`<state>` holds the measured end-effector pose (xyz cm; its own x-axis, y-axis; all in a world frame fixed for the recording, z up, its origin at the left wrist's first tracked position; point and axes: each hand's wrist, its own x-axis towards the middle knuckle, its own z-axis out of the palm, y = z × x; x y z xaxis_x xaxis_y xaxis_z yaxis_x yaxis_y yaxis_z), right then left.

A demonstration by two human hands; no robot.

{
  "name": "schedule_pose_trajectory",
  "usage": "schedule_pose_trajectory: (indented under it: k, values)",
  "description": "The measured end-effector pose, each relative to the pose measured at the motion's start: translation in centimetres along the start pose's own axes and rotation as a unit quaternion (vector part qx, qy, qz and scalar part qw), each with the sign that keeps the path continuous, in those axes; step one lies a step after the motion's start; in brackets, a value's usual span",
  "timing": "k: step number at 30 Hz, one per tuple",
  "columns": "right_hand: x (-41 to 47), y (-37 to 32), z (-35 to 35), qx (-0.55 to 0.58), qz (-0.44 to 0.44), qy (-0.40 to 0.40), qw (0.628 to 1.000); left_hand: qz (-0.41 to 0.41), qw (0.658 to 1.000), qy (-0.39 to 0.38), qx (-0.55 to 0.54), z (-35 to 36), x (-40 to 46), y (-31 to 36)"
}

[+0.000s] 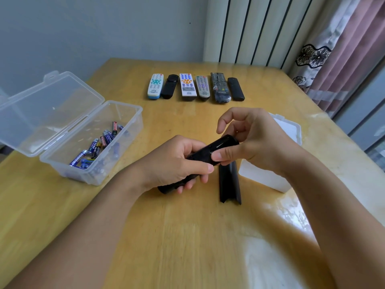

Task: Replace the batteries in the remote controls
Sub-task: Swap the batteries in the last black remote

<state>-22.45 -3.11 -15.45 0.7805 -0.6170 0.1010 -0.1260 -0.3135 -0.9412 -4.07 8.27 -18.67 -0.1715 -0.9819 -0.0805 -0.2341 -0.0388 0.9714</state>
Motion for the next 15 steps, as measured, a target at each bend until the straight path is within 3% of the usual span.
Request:
schedule_pose_trajectory:
  k: [15]
  values:
    - [-0.3,0.2,-1.7,0.107,0.047,-0.138,0.984,-0.001,1.000,-0.012,-0.015,-0.1,0.2,-0.1]
